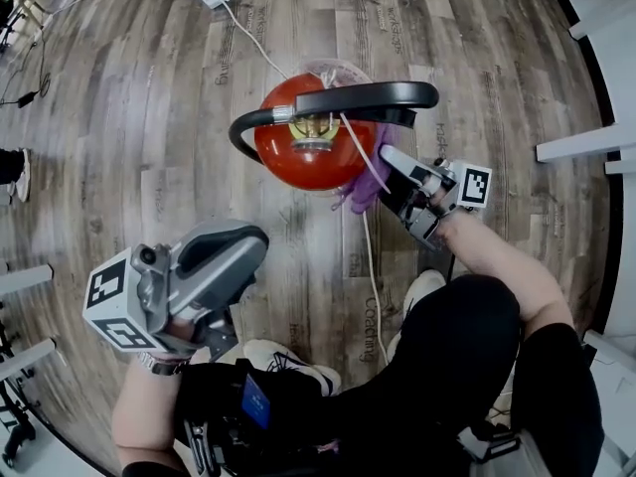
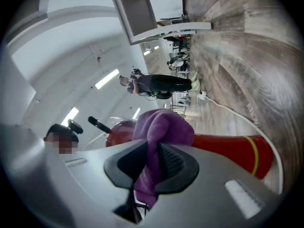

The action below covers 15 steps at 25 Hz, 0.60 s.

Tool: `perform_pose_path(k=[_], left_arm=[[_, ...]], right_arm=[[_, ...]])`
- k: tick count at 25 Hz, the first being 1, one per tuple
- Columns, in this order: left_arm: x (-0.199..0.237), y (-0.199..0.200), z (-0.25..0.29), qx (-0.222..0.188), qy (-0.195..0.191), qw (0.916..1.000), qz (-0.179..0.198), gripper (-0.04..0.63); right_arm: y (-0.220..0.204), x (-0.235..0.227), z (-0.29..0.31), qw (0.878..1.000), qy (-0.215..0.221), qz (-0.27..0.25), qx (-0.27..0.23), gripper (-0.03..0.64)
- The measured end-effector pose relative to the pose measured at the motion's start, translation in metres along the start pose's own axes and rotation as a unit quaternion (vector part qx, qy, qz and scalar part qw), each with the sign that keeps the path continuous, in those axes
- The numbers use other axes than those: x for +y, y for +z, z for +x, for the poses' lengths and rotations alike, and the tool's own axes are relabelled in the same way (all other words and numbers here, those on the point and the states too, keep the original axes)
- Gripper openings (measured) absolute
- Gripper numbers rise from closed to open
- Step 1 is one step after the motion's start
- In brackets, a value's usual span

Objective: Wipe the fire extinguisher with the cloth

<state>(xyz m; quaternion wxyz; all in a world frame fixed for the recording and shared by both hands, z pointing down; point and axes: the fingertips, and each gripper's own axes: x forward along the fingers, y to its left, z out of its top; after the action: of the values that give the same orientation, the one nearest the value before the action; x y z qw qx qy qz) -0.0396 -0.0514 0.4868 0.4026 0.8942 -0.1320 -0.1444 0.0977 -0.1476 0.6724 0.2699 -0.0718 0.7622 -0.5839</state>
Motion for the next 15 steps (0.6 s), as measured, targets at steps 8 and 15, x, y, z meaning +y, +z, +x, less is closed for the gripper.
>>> perform_pose_path(k=[8,15], left_arm=[[0.016,-0.010,-0.006,0.011,0.016,0.9996,-0.018,-0.003],[0.025,-0.013,-0.016,0.013,0.029,0.9992,-0.023,-0.003]], right_arm=[[-0.045,-0.161,-0.060,0.972,-0.224,-0.012,0.067,0.055],[-0.060,-0.201,-0.081,0.945,-0.312,-0.007,0.093,0.055]])
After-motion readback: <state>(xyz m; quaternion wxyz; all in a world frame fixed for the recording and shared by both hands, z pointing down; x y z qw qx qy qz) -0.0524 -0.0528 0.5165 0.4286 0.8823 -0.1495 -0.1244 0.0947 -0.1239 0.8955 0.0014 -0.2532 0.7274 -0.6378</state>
